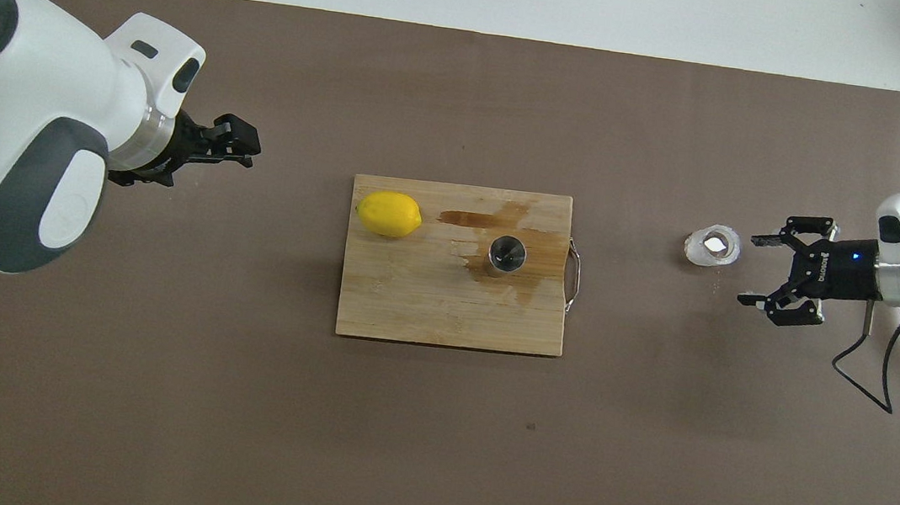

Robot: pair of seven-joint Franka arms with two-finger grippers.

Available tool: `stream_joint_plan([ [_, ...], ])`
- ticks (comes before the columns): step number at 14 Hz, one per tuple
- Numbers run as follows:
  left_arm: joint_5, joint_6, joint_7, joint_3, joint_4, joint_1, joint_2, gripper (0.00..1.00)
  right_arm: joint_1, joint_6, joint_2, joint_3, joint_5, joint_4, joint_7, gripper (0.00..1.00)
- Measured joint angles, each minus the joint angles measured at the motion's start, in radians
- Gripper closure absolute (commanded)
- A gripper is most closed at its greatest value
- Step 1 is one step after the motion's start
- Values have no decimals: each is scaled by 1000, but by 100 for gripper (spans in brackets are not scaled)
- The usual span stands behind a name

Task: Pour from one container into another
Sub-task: 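Retract the left gripper while the right gripper reaches the glass cup, then grasp the small glass cup with the right gripper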

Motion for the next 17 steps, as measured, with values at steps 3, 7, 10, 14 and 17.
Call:
stream_joint_plan([
  [3, 0, -39, 112, 0, 0, 51, -31, 0, 1, 26, 20, 11, 10, 5, -19, 0],
  [7, 0, -118, 242, 1, 26, 113, -67, 0, 1, 80, 29, 40, 20, 5, -32, 0],
  [10, 0, -211, 273, 3, 91, 129, -72, 0, 2, 114, 40, 53, 36, 7, -41, 0],
  [14, 0, -316, 298, 6, 168, 139, -76, 0, 1, 143, 43, 63, 37, 8, -78, 0],
  [17, 0, -325, 298, 7, 162, 134, -80, 0, 2, 149, 62, 86, 47, 9, -85, 0],
])
